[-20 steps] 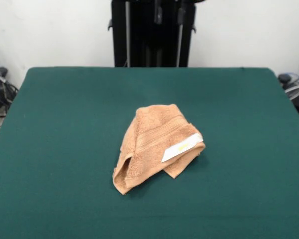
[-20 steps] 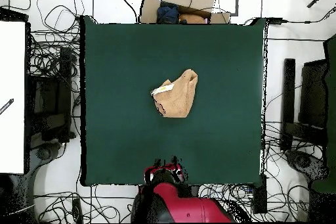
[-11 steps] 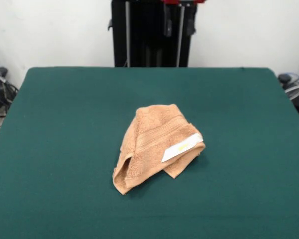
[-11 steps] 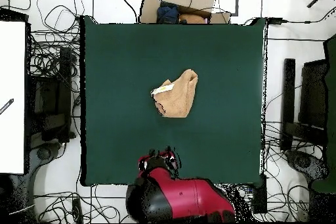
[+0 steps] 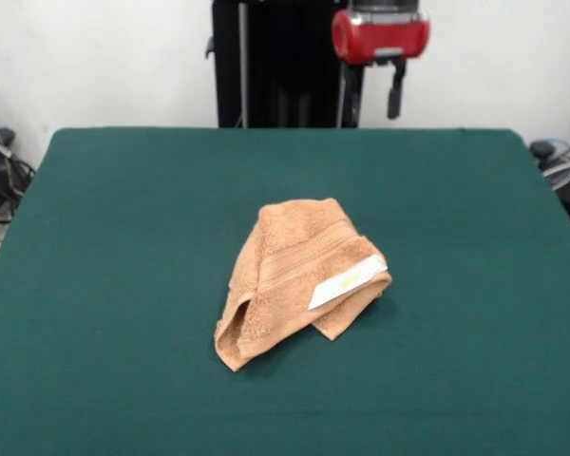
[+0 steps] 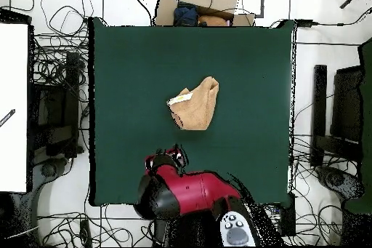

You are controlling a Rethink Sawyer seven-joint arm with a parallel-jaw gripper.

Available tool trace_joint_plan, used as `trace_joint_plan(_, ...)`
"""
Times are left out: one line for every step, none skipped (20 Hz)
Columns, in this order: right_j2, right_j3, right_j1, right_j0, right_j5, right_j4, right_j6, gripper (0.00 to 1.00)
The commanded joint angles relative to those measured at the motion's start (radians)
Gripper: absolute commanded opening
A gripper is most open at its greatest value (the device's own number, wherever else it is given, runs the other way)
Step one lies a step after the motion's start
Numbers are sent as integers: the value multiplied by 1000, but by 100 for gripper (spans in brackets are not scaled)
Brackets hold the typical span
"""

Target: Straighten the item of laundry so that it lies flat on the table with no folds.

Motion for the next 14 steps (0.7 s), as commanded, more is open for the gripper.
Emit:
trace_joint_plan(-65, -180, 192, 36, -85, -9, 131, 100)
trace_joint_plan(-64, -193, 205, 34, -85, -11, 124, 100)
trace_joint_plan(-64, -203, 220, 31, -93, -12, 121, 100)
trace_joint_plan(-64, -210, 228, 29, -94, -14, 117, 100)
trace_joint_plan(-66, -217, 234, 29, -96, -14, 116, 100)
trace_joint_plan(-66, -225, 240, 30, -97, -15, 114, 100)
trace_joint_plan(-68, -232, 240, 34, -94, -11, 114, 100)
trace_joint_plan(-71, -246, 248, 39, -90, -7, 114, 100)
trace_joint_plan(-74, -264, 254, 45, -80, 0, 114, 100)
trace_joint_plan(-68, -280, 260, 42, -70, 1, 109, 100)
trace_joint_plan(-63, -296, 267, 38, -58, 3, 106, 100)
trace_joint_plan(-54, -309, 268, 34, -43, 5, 102, 100)
trace_joint_plan(-50, -324, 273, 32, -30, 8, 98, 100)
trace_joint_plan(-45, -339, 278, 29, -17, 11, 95, 100)
